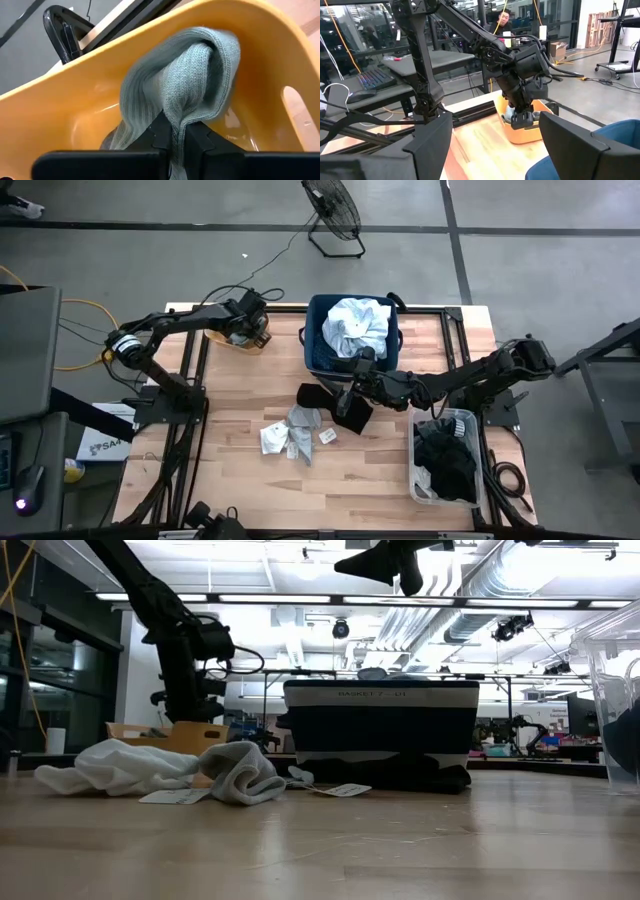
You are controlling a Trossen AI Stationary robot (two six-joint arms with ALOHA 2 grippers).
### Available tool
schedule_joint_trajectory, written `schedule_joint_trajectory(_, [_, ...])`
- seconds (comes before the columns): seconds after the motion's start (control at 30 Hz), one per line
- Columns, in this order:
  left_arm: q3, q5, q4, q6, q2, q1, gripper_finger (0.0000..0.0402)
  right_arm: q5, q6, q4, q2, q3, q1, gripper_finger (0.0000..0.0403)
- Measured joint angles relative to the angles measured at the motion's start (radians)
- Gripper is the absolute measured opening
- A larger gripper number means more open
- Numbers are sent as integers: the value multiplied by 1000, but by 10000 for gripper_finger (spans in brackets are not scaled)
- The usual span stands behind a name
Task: Pick & Place Cloths
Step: Put the gray sock into the yellow bin, then put the black sock into the yellow bin
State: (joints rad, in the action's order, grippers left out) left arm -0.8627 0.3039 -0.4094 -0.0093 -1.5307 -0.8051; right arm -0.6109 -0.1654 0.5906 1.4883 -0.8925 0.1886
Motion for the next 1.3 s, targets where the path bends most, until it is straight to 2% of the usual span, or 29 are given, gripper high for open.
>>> schedule_joint_trajectory(0.13, [0,1,13,-3,0,0,53,0,0,0,0,0,0,290])
schedule_joint_trajectory(0.5, [0,0,-23,-2,27,0,197,1,-26,-11,0,0,-2,290])
schedule_joint_trajectory(0.63, [0,0,-44,-1,85,0,219,1,-26,-11,0,0,-2,290])
schedule_joint_trajectory(0.8, [0,-10,-82,0,181,0,223,1,-26,-12,0,0,-2,290])
schedule_joint_trajectory(0.93, [0,-102,-115,-21,262,0,223,1,-47,-31,0,0,-2,290])
schedule_joint_trajectory(1.07, [0,-261,-129,-30,335,0,223,20,-104,-113,0,0,-2,290])
schedule_joint_trajectory(1.2, [0,-440,-122,-24,393,0,223,112,-144,-268,0,0,-2,290])
schedule_joint_trajectory(1.3, [0,-533,-117,-22,425,1,223,207,-148,-395,0,0,-2,290])
